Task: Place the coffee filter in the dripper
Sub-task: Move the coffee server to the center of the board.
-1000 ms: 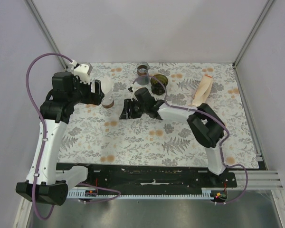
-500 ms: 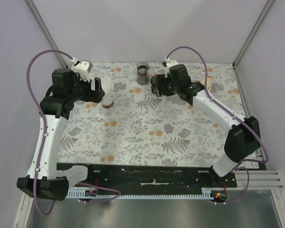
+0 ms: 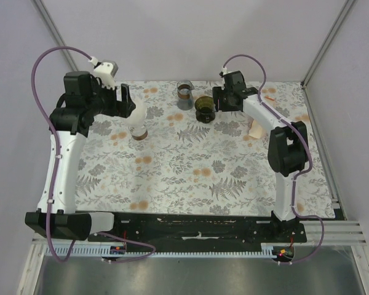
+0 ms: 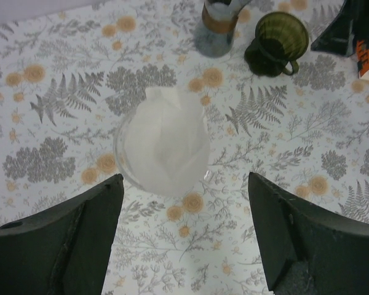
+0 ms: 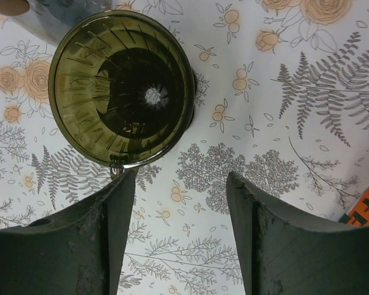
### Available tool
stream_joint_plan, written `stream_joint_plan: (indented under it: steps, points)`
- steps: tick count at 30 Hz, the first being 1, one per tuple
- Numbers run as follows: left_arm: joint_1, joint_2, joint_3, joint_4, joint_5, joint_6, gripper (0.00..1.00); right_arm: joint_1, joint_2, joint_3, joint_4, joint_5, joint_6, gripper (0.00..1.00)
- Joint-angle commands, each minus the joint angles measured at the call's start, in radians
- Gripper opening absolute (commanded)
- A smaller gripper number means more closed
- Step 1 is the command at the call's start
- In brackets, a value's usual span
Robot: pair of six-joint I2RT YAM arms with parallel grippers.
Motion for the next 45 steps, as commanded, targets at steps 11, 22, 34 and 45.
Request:
stream_joint_plan:
  steps: [11,22,34,45]
  points:
    - [-0.352,0.499,0.513,0.046,-0.238,0.138,0.82,-0.032,0.194,0.176,-0.013,-0.136,0.027,0.35]
    - [-0.475,0.971,0.879,0.155,-0.388,0.376,0.87,-0.099,-0.055,-0.011,-0.016,-0.213,-0.052,0.0]
    - [-0.477,1.221,0.94,0.396,-0.448,0.445,0.82,-0.099,-0.453,-0.318,-0.05,-0.247,-0.098,0.0]
    - [-0.451,1.298,0.936,0.356,-0.401,0.416,0.59,-0.099,-0.666,-0.41,-0.086,-0.294,-0.084,0.0]
